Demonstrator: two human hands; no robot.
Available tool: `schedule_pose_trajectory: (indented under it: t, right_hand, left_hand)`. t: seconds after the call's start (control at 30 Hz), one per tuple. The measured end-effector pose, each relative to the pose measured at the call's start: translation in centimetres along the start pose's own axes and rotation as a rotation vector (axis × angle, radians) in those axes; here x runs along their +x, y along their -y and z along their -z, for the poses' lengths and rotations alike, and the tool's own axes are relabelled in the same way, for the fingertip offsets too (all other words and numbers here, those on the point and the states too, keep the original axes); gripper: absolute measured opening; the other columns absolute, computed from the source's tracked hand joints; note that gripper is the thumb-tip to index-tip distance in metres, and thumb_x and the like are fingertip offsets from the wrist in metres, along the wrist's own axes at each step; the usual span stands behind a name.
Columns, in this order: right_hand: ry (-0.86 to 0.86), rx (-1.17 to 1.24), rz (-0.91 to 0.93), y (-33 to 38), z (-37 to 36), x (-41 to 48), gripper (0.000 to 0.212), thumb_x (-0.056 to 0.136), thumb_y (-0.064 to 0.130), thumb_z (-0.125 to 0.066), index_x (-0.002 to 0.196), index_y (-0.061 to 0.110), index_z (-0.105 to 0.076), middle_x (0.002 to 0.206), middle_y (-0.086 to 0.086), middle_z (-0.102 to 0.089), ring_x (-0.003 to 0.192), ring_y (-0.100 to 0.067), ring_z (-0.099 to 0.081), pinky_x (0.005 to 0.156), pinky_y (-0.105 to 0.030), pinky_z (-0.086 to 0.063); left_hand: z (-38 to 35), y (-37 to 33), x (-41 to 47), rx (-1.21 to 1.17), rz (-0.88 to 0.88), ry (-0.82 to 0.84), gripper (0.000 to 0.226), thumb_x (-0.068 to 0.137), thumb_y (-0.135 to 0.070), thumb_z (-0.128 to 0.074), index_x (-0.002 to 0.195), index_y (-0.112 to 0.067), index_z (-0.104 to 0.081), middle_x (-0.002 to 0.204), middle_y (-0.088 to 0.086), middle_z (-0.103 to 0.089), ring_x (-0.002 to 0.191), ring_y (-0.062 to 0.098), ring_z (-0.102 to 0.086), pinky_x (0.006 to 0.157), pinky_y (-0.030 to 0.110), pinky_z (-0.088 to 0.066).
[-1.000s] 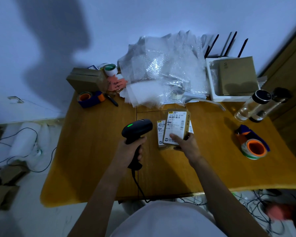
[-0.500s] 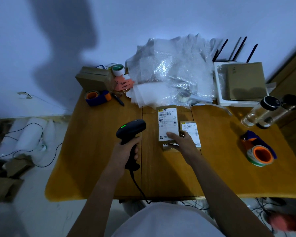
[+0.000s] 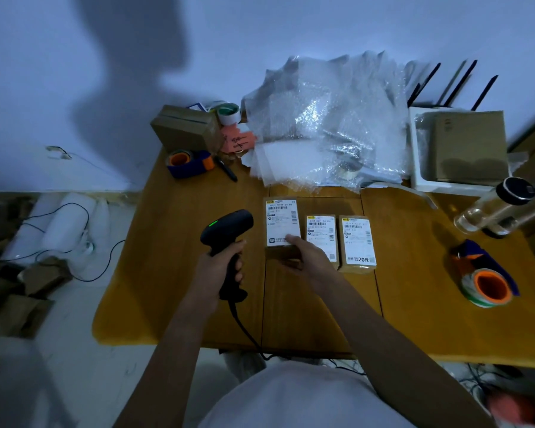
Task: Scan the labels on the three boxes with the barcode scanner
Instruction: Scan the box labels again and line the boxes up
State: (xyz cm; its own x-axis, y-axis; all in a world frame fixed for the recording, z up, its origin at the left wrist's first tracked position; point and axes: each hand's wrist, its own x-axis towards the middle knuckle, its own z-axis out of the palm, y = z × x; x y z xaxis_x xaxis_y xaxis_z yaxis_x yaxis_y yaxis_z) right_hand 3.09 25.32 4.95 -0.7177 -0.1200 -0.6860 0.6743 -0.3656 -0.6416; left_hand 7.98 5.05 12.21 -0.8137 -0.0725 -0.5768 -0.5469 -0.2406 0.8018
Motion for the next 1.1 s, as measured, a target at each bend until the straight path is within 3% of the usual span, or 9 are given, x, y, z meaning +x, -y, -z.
schedule_pose_trajectory:
  t: [0.1, 0.17, 0.33, 0.43, 0.5, 0.57, 0.67, 0.97, 1.1]
  right_hand:
    - [-0.017, 0.021, -0.058, -0.6, -0.6, 0.4, 0.025, 0.092, 0.031, -0.074, 0.109, 0.016, -0.063, 0.121, -0.016, -0.069, 0.115, -0.040, -0.070, 0.104, -0.052, -0.054]
    - [-0.021, 0.017, -0.071, -1.1, -0.9, 0.9, 0.028, 0.092, 0.030, -0.074, 0.113, 0.015, -0.063, 0.124, -0.017, -0.068, 0.115, -0.040, -0.069, 0.103, -0.050, -0.055]
    - [-0.044, 0.015, -0.100, -2.1, -1.4, 2.0, 0.041, 0.090, 0.029, -0.075, 0.125, 0.012, -0.063, 0.127, -0.017, -0.067, 0.115, -0.038, -0.069, 0.083, -0.040, -0.060]
    - [-0.075, 0.104, -0.124, -2.5, -1.7, 2.5, 0.031, 0.090, 0.028, -0.076, 0.114, 0.015, -0.062, 0.125, -0.017, -0.065, 0.111, -0.036, -0.068, 0.084, -0.039, -0.060]
    - [-0.091, 0.162, -0.135, -2.9, -1.9, 2.8, 0.041, 0.090, 0.027, -0.076, 0.124, 0.014, -0.060, 0.127, -0.019, -0.064, 0.108, -0.034, -0.068, 0.084, -0.038, -0.059]
    - [-0.100, 0.205, -0.139, -3.5, -1.9, 3.2, 0.054, 0.090, 0.026, -0.076, 0.138, 0.012, -0.054, 0.133, -0.020, -0.061, 0.116, -0.036, -0.065, 0.087, -0.038, -0.059]
    - [-0.121, 0.254, -0.147, -4.2, -1.7, 3.5, 0.056, 0.092, 0.021, -0.074, 0.142, 0.010, -0.052, 0.136, -0.022, -0.060, 0.125, -0.038, -0.061, 0.100, -0.043, -0.056]
    - [-0.127, 0.311, -0.144, -5.0, -1.0, 3.6, 0.038, 0.095, 0.017, -0.070, 0.130, 0.012, -0.054, 0.119, -0.015, -0.065, 0.128, -0.037, -0.058, 0.107, -0.045, -0.051]
    - [-0.127, 0.369, -0.146, -5.3, -0.5, 3.8, 0.031, 0.095, 0.011, -0.070, 0.123, 0.010, -0.056, 0.125, -0.018, -0.063, 0.131, -0.037, -0.055, 0.111, -0.049, -0.048]
  left_hand:
    - [0.5, 0.1, 0.1, -0.005, 0.009, -0.018, 0.026, 0.083, -0.032, -0.081, 0.073, -0.014, -0.065, 0.060, 0.003, -0.055, 0.047, 0.017, -0.050, 0.056, 0.030, -0.045]
    - [0.8, 0.3, 0.1, -0.011, 0.014, -0.020, 0.026, 0.083, -0.033, -0.081, 0.074, -0.014, -0.065, 0.060, 0.003, -0.054, 0.047, 0.017, -0.050, 0.055, 0.030, -0.045]
    - [1.5, 0.6, 0.0, -0.005, 0.038, -0.041, 0.025, 0.086, -0.031, -0.079, 0.075, -0.013, -0.065, 0.060, 0.003, -0.054, 0.048, 0.016, -0.050, 0.057, 0.032, -0.045]
    - [1.7, 0.7, -0.1, -0.010, 0.053, -0.035, 0.024, 0.086, -0.030, -0.078, 0.076, -0.013, -0.065, 0.060, 0.003, -0.054, 0.049, 0.016, -0.050, 0.056, 0.031, -0.045]
    - [1.9, 0.8, -0.1, -0.004, 0.054, -0.036, 0.025, 0.086, -0.030, -0.079, 0.076, -0.013, -0.064, 0.060, 0.003, -0.054, 0.049, 0.016, -0.050, 0.055, 0.031, -0.046]
    - [2.0, 0.8, -0.1, 0.006, 0.054, -0.047, 0.025, 0.087, -0.030, -0.078, 0.076, -0.012, -0.064, 0.060, 0.003, -0.054, 0.048, 0.016, -0.050, 0.054, 0.030, -0.046]
    - [2.0, 0.7, -0.1, 0.003, 0.052, -0.061, 0.024, 0.088, -0.027, -0.077, 0.076, -0.011, -0.064, 0.059, 0.004, -0.054, 0.047, 0.017, -0.049, 0.052, 0.029, -0.046]
    - [2.4, 0.9, 0.4, 0.014, 0.069, -0.069, 0.026, 0.086, -0.028, -0.079, 0.075, -0.011, -0.064, 0.058, 0.004, -0.055, 0.048, 0.017, -0.049, 0.057, 0.033, -0.046]
    - [2.3, 1.0, 0.4, 0.031, 0.062, -0.057, 0.025, 0.085, -0.029, -0.080, 0.075, -0.012, -0.065, 0.060, 0.005, -0.055, 0.049, 0.018, -0.050, 0.057, 0.033, -0.046]
